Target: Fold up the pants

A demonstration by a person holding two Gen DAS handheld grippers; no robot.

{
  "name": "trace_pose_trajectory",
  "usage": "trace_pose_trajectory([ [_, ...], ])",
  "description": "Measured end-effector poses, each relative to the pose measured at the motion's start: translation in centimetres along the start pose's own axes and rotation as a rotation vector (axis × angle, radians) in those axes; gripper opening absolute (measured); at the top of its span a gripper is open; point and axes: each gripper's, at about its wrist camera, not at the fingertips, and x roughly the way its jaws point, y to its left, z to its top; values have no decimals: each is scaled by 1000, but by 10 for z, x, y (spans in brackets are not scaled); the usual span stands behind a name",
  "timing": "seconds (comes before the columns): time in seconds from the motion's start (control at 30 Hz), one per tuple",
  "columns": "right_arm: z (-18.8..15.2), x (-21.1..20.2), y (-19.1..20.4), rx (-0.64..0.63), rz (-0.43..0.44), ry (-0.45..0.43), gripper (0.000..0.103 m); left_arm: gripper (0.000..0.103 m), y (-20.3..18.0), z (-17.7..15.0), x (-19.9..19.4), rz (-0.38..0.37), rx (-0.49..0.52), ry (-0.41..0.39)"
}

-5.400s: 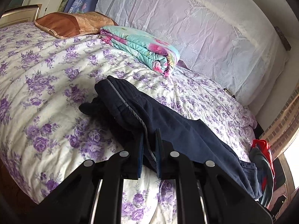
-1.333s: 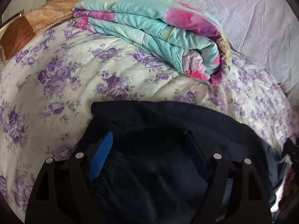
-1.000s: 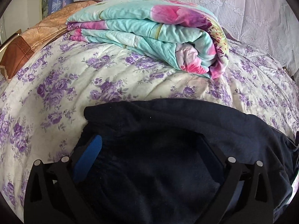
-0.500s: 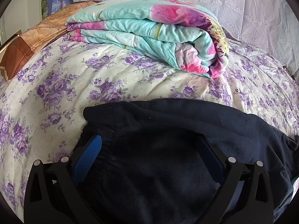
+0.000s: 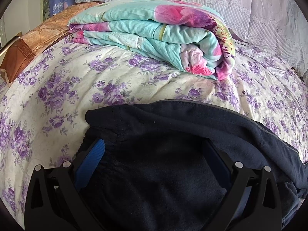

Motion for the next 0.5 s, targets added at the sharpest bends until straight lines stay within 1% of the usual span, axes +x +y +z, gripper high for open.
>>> trace_pose_trajectory([
  [0.07, 11, 26, 1, 16, 3, 25, 65, 98, 0, 0, 0, 1, 0, 0],
  [0.13, 17, 55, 6, -3, 8, 63, 65, 98, 0, 0, 0, 0, -1, 1],
  [0.2, 12, 76, 14, -28, 43, 114, 67, 98, -1, -1, 0, 2, -1, 2],
  [0.23, 8, 83, 21, -49, 42, 122, 66, 98, -2, -1, 0, 4, 0, 2],
  [0.27, 3, 84, 30, -100, 1, 104, 58, 98, -2, -1, 0, 6, 2, 3],
  [0.3, 0, 82, 38, -136, -2, 92, 37, 98, -2, -1, 0, 8, 4, 4],
  [0.33, -1, 78, 42, -147, 20, 83, 28, 98, -2, 0, 1, 9, 5, 4],
  [0.37, 1, 73, 43, -146, 30, 64, 24, 98, -2, 0, 0, 8, 5, 3],
  [0.43, 9, 57, 45, -156, 2, -14, 21, 98, 0, 1, -4, 3, -8, -23],
  [0.47, 16, 50, 46, -157, -18, -60, 21, 98, 2, 2, -10, 12, -25, -63],
  [0.5, 27, 42, 44, -137, -33, -110, 21, 98, 5, 5, -21, 43, -48, -140],
])
